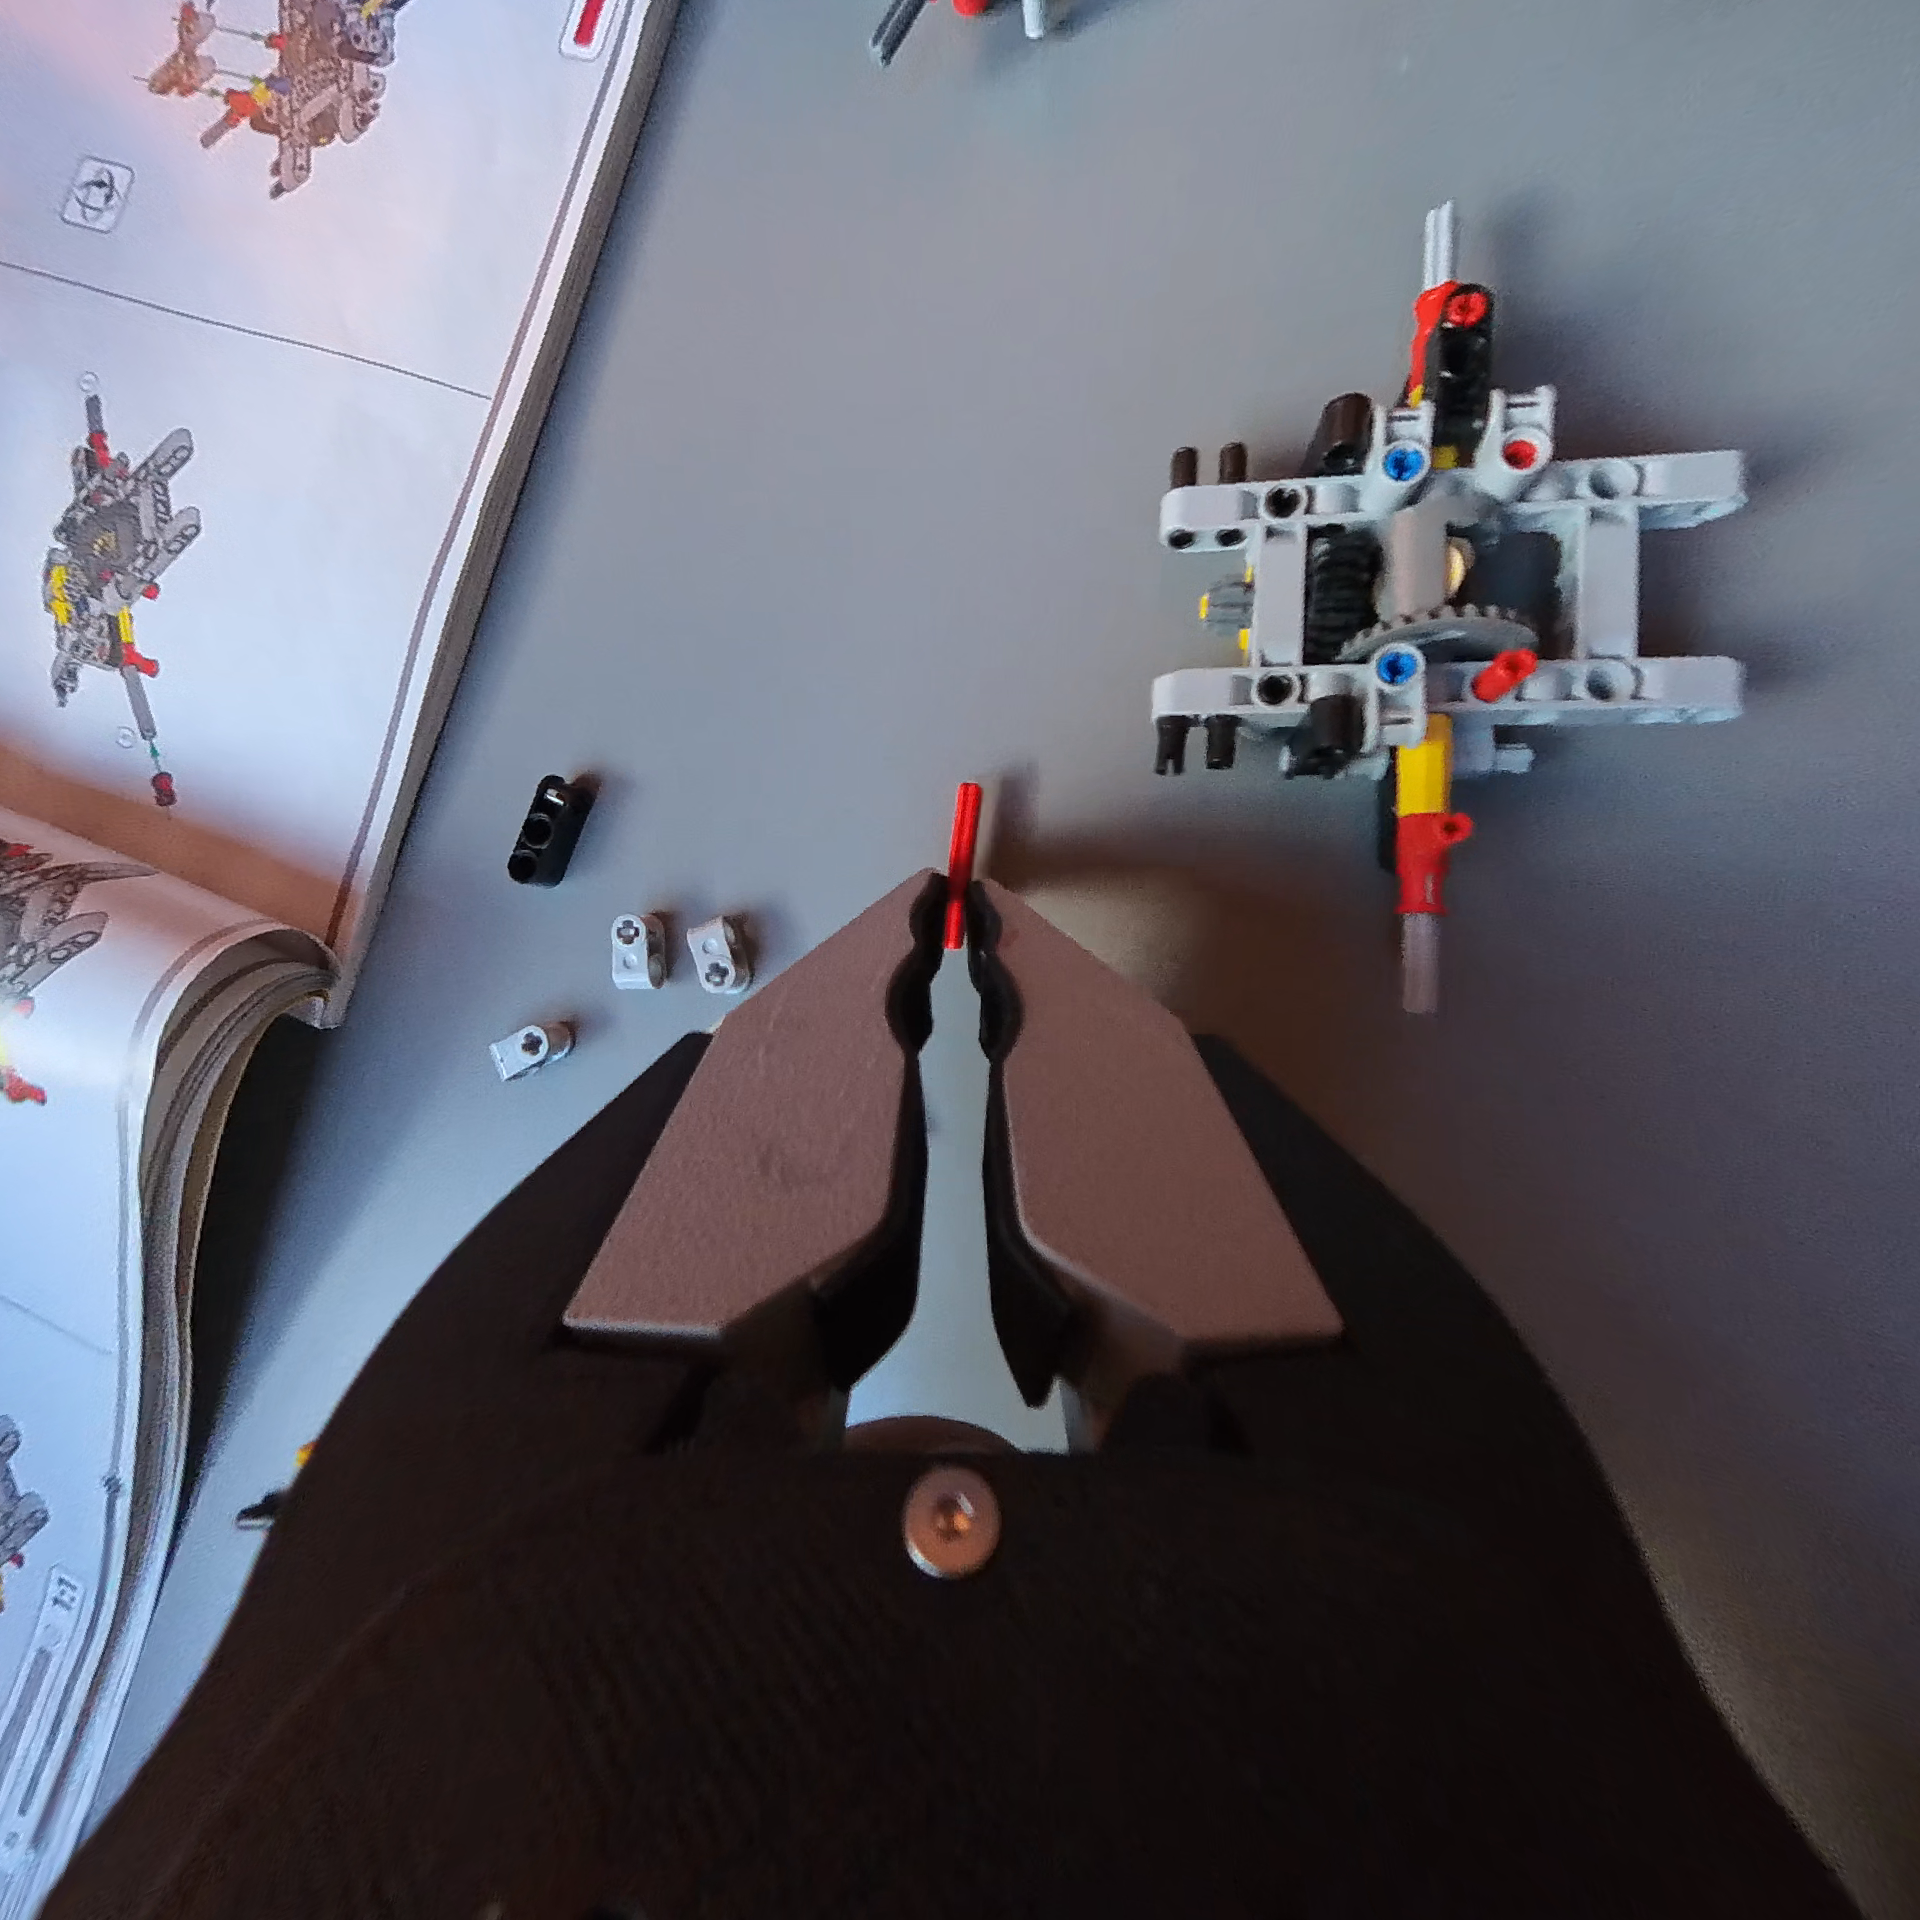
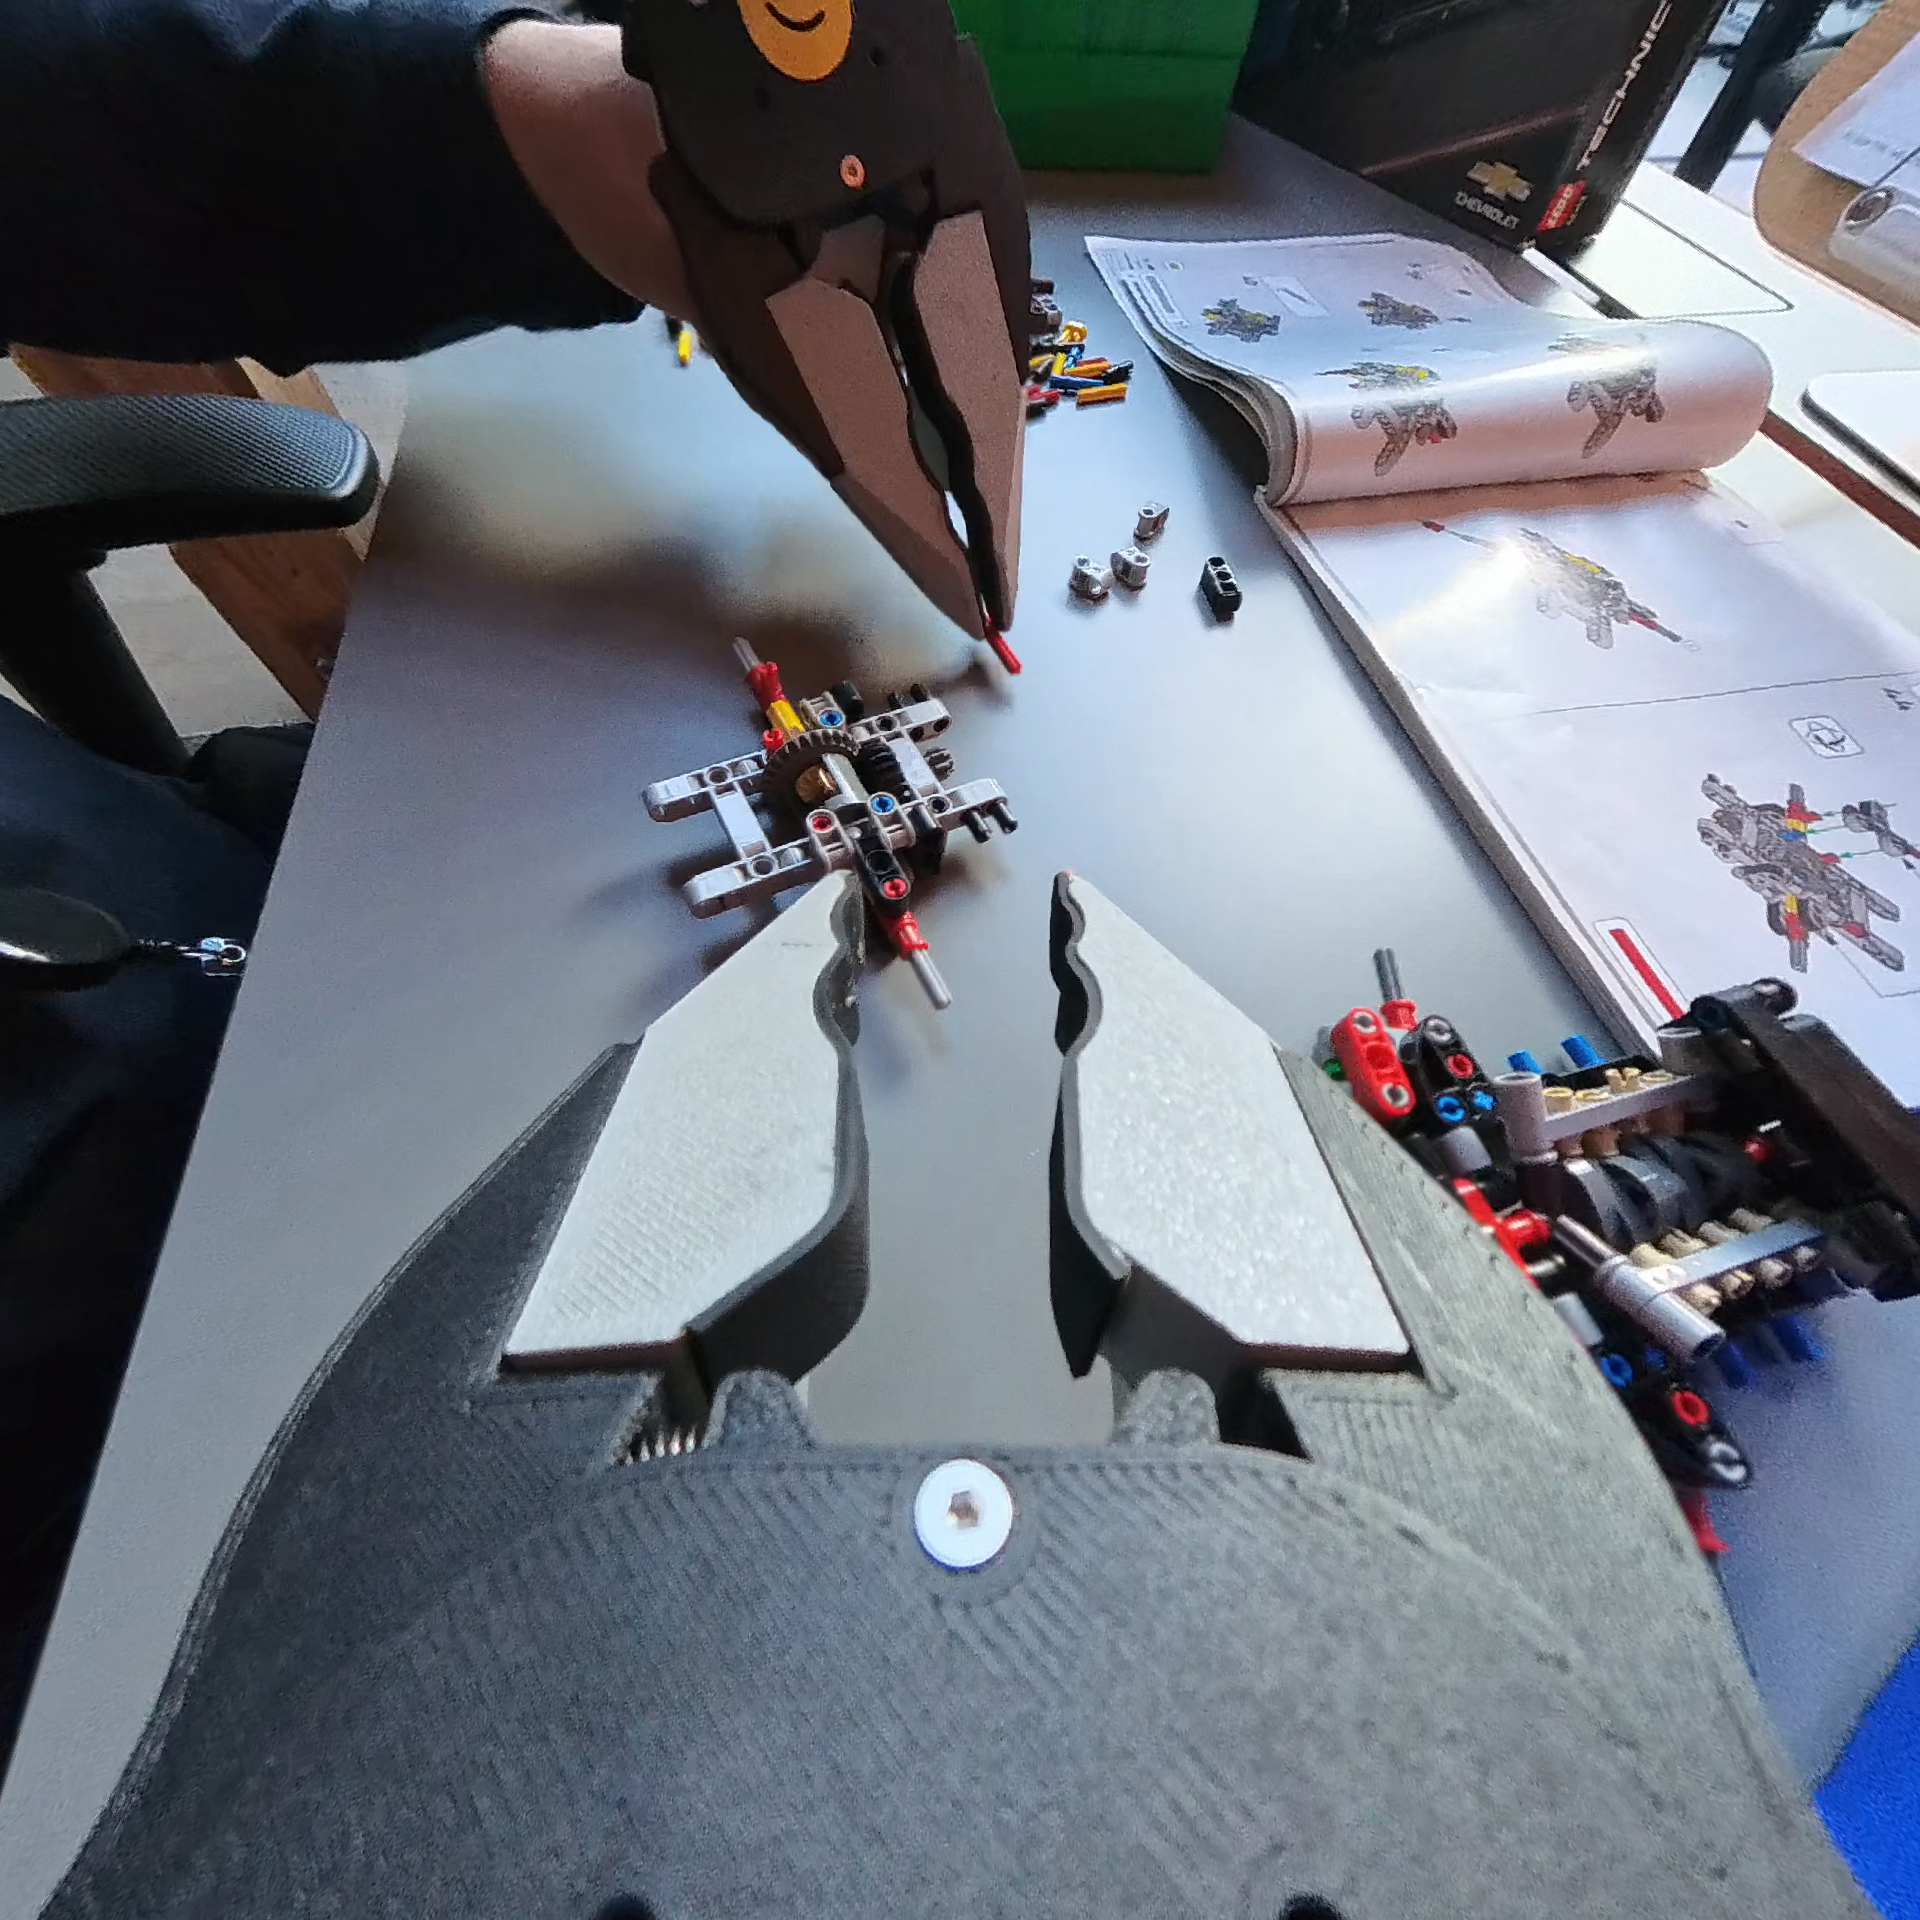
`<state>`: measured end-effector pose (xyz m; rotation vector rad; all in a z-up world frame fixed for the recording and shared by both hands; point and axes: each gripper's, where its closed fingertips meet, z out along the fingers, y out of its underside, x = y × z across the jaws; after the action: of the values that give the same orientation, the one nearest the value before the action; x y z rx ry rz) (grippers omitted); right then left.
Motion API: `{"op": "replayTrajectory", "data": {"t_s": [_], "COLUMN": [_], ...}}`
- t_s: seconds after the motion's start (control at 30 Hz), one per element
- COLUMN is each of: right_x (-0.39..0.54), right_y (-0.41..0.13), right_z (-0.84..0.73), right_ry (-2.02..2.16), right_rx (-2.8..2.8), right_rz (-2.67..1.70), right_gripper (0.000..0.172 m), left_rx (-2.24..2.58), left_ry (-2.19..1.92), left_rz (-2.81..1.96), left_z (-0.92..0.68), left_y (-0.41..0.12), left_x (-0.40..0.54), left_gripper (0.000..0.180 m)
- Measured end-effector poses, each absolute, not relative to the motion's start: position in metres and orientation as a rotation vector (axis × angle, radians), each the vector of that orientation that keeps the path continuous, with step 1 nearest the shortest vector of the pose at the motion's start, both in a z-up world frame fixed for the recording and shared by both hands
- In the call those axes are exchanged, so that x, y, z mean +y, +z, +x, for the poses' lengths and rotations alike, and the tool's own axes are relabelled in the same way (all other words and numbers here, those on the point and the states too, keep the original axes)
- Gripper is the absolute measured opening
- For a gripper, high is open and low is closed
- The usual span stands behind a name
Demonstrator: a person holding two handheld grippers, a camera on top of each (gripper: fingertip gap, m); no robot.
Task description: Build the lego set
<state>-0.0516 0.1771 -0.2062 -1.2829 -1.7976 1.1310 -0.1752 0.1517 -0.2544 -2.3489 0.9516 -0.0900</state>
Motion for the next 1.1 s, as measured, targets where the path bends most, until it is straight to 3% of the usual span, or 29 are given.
{"op": "replayTrajectory", "data": {"t_s": [0.47, 0.7, 1.1], "right_x": [0.153, 0.119, 0.112], "right_y": [-0.207, -0.218, -0.221], "right_z": [-0.046, -0.046, -0.045], "right_ry": [0.908, 0.739, 0.735], "right_rx": [-1.78, -1.866, -1.861], "right_rz": [-1.193, -1.059, -1.069], "right_gripper": [0.024, 0.013, 0.003], "left_rx": [1.255, 1.207, 1.186], "left_ry": [-0.305, -0.66, -0.745], "left_rz": [-2.097, -2.222, -2.219], "left_z": [-0.078, -0.046, -0.04], "left_y": [-0.207, -0.213, -0.219], "left_x": [0.127, 0.11, 0.109], "left_gripper": [0.001, 0.001, 0.001]}}
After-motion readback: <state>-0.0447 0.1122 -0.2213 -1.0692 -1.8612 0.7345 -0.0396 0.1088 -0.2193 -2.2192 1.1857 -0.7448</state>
